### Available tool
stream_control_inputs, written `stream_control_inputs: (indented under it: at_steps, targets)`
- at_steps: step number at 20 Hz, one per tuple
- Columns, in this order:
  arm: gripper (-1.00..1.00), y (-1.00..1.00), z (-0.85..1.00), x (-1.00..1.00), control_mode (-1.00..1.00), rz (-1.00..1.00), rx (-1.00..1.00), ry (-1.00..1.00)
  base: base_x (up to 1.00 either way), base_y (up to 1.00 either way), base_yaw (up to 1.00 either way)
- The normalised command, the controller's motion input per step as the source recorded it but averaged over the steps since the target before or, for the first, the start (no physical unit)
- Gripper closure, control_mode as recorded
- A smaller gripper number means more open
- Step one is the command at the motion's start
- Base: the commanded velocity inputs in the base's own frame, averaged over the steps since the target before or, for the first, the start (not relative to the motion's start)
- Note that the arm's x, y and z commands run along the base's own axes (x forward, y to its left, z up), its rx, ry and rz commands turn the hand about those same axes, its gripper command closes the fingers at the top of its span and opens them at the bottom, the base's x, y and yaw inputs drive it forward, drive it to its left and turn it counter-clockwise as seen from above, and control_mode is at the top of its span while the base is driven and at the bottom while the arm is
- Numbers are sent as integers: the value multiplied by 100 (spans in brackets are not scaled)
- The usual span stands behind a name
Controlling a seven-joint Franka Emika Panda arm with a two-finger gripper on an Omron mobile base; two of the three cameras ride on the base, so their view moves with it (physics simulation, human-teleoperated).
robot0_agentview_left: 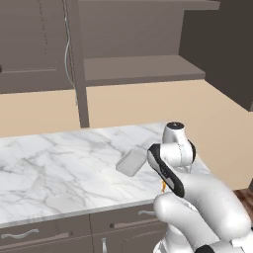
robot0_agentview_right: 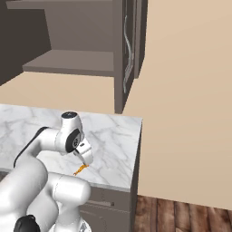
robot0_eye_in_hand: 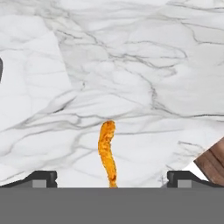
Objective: Retrieve the tupperware from the cabinet, then place the raw meat into the tupperware to avoid contamination.
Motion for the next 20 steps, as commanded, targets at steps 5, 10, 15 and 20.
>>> stream_control_inputs:
  at_steps: [5, 10, 15, 20]
  targets:
    - [-100, 0, -22, 4, -100, 0, 0, 9, 0, 0, 0]
    - [-100, 0, -28, 8, -100, 0, 0, 5, 0, 0, 0]
    - [-100, 0, -36, 11, -100, 0, 0, 4, 0, 0, 0]
    - [-100, 0, -38, 4, -100, 0, 0, 3, 0, 0, 0]
